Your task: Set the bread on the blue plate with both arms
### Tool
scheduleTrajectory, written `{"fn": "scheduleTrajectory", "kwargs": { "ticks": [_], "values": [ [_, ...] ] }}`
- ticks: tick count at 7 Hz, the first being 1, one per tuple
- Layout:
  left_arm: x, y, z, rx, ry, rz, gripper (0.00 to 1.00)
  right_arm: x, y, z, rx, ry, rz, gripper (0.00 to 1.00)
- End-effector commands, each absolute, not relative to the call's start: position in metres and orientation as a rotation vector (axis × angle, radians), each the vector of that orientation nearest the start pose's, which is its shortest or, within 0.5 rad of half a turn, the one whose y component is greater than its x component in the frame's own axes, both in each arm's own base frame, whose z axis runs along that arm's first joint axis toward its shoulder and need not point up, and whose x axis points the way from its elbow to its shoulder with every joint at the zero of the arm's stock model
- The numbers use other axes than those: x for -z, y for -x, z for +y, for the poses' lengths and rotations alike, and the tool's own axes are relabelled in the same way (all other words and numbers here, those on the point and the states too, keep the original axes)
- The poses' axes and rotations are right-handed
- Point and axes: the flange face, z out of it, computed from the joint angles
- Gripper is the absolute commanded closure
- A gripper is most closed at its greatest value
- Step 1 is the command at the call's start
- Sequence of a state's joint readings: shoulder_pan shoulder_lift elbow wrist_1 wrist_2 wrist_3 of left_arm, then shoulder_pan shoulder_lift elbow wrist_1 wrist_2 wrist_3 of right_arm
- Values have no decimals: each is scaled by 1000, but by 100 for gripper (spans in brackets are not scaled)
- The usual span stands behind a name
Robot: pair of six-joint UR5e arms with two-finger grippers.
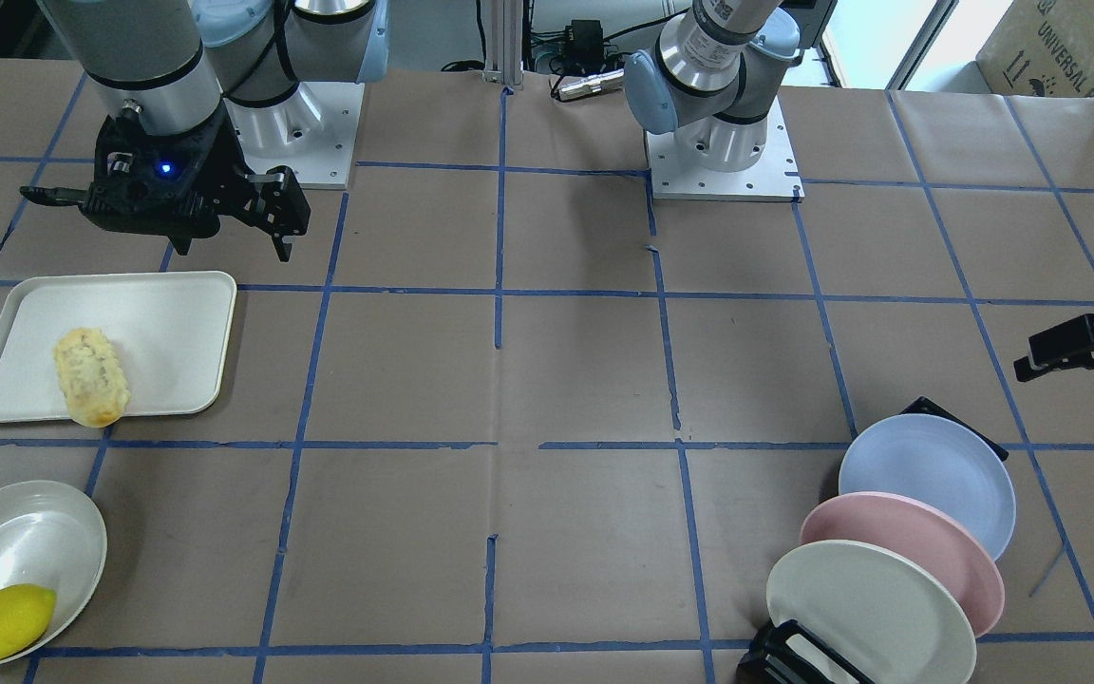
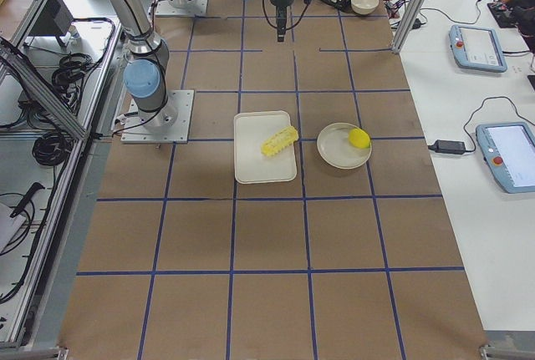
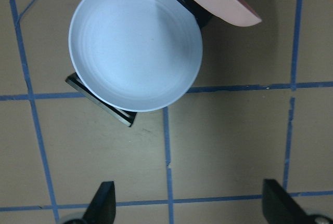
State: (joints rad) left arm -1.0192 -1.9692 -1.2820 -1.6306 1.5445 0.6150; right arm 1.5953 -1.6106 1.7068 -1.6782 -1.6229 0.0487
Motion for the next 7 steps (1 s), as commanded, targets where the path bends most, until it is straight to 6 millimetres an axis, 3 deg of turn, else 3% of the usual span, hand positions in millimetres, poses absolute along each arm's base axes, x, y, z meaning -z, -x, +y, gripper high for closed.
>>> {"fn": "scheduleTrajectory", "kwargs": {
  "ticks": [1,2,5,6,7],
  "values": [
    [-312,-276,-633,-195,-89,3336,0,-451,-140,-471,20,-37,3193,0],
    [-272,-278,-647,-213,-91,3364,0,-451,-140,-471,20,-35,3193,0],
    [-220,-276,-657,-310,-75,3395,7,-447,-140,-473,8,-22,3194,0],
    [-220,-274,-658,-311,-80,3394,20,-435,-134,-474,-30,-26,3192,0],
    [-219,-275,-658,-315,-84,3393,44,-405,-113,-474,-48,151,3186,1]
  ]
}}
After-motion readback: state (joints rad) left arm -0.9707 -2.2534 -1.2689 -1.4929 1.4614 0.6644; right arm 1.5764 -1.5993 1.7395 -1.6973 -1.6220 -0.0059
